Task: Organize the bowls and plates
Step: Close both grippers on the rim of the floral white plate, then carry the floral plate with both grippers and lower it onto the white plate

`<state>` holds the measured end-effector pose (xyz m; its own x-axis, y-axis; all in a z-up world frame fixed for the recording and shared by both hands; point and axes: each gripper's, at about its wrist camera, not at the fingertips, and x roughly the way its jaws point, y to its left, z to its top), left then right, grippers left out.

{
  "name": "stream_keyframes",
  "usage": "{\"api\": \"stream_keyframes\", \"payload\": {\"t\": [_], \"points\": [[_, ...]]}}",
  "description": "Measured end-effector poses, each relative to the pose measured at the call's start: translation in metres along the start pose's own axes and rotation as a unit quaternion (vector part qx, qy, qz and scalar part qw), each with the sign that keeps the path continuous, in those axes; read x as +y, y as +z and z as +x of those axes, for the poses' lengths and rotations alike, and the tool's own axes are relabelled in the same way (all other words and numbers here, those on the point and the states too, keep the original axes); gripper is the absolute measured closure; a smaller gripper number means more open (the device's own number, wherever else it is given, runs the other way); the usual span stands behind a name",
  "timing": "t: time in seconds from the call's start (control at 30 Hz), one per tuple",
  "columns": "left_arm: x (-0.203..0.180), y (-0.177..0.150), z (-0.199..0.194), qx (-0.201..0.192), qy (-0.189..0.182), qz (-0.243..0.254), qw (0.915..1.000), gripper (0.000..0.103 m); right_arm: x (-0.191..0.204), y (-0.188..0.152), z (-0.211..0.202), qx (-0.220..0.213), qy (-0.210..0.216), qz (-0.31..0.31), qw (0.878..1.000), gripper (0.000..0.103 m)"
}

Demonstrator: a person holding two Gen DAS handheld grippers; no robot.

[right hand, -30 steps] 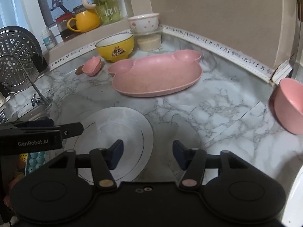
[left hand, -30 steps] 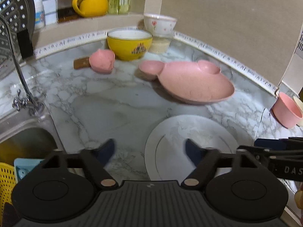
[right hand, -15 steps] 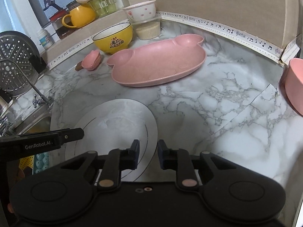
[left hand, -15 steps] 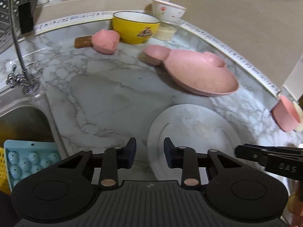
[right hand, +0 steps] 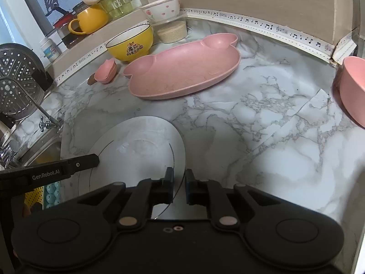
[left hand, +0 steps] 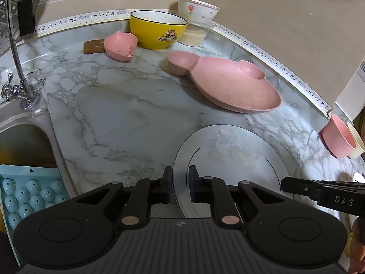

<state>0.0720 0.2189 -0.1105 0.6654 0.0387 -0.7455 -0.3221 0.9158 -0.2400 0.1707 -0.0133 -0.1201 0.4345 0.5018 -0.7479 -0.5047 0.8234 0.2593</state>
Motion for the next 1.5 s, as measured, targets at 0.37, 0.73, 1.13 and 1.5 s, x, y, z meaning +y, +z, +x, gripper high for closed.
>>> {"api": "stream_keyframes", "payload": {"t": [0.37,0.73,1.13,1.5], "points": [[-0.030,-0.003,-0.009,-0.009,-0.027,0.023,0.9993,0.090,-0.020,-0.006,-0.026,-0.014,-0.018,0.021,1.000,0.096],[-0.081,0.000,-0.023,-0.013,-0.068,0.053,0.9962,0.090,-0.052,-0.014,-0.074,-0.044,-0.039,0.056,0.997,0.096],[-0.162,-0.008,-0.026,-0.008,-0.120,0.105,0.9872,0.090,-0.107,-0.035,-0.135,-0.084,-0.069,0.110,0.988,0.096],[-0.243,-0.033,-0.017,0.009,-0.163,0.160,0.9735,0.090,-0.163,-0.072,-0.189,-0.106,-0.108,0.158,0.976,0.097]]}}
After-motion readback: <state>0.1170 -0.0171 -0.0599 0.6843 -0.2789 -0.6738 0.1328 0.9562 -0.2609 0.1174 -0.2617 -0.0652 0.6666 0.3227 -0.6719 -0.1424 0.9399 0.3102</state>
